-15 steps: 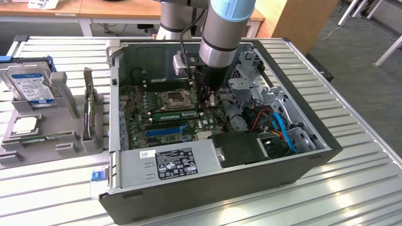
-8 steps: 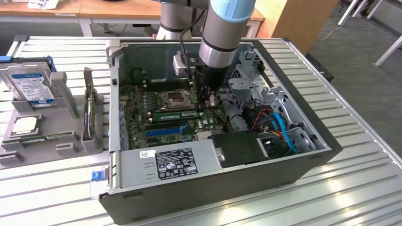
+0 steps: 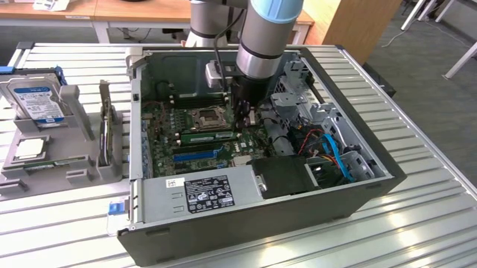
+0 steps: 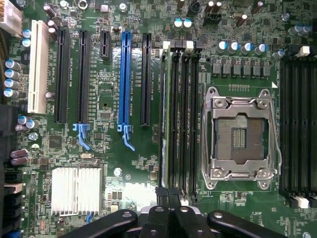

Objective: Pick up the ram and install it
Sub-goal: 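Press down the ram until it locks into place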

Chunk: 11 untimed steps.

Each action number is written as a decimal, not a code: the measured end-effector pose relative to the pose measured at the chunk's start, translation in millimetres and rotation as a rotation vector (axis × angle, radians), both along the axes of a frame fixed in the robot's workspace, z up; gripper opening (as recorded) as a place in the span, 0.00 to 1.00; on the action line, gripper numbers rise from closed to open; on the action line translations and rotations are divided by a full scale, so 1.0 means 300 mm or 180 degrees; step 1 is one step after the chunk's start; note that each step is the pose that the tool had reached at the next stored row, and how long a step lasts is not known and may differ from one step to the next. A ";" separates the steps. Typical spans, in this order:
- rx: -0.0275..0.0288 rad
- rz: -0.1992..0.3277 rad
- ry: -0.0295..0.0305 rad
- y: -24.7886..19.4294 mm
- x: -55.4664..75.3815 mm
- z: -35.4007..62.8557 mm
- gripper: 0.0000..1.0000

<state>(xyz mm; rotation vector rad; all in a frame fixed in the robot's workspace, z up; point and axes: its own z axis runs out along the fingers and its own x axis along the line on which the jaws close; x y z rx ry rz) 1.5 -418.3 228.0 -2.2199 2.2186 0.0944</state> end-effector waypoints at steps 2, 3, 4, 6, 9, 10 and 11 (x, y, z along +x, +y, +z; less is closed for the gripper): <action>0.0000 0.0000 0.0000 0.000 0.000 0.011 0.10; 0.0000 0.0000 0.0000 0.000 0.000 0.016 0.10; 0.0000 0.0000 0.0000 0.000 0.000 0.022 0.10; 0.0000 0.0000 0.0000 0.000 0.000 0.032 0.10; 0.0000 0.0000 0.0000 0.000 0.000 0.047 0.10; 0.0000 0.0000 0.0000 0.000 0.000 0.051 0.10; -0.0001 0.0000 0.0000 0.000 0.000 0.056 0.10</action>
